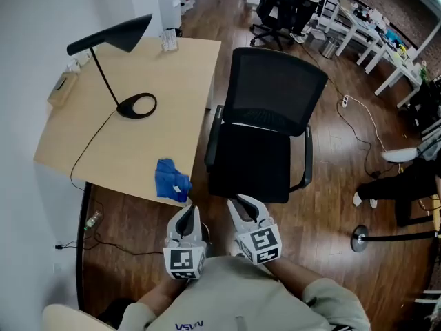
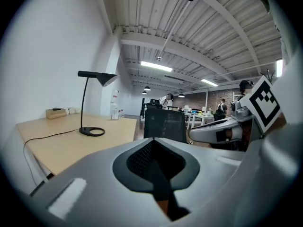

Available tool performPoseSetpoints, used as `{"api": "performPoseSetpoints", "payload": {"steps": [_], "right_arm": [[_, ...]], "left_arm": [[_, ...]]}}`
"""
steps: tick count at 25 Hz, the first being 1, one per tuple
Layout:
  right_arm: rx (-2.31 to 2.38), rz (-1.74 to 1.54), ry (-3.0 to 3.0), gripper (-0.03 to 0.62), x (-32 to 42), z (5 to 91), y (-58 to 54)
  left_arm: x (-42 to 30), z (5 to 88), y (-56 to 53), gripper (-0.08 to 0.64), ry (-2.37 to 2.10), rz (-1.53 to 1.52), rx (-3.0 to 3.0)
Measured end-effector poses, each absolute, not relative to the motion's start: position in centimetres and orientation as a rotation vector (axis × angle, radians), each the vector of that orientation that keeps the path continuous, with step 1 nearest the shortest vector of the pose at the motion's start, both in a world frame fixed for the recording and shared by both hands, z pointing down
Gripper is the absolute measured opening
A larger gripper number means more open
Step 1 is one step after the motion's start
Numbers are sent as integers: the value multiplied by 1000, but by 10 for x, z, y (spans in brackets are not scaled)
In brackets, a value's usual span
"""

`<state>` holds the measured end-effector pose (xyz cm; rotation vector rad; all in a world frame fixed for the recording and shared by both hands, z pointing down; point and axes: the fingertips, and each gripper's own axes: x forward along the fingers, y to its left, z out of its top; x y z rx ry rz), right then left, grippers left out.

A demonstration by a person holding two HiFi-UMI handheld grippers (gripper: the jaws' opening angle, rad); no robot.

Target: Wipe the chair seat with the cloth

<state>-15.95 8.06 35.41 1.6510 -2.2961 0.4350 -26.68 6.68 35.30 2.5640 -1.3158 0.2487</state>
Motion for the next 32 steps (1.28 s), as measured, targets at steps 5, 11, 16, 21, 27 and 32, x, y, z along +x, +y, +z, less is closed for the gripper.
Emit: {"api": "performPoseSetpoints", "payload": {"steps": [5,11,16,21,27,32], "right_arm": [[1456,425,-2333,97,-222,377,24],[1253,440,-2329,160,-289,428,-25],[1121,499,-2255,207,-322,482,-52],[1063,519,-2205,229,-333,516,-71],[1009,564,-2155,235,-337,551,-82],[964,576,-2143,212,-345,571,-81]], "left_arm": [[-320,363,25,5,-1416,274,2498],[-383,385,-12,5,-1535,333,2422],[-413,398,-28,5,-1587,366,2361],[-419,417,-48,5,-1620,392,2321],[-419,444,-77,5,-1640,456,2260],[-417,462,-89,5,-1640,510,2223]]}}
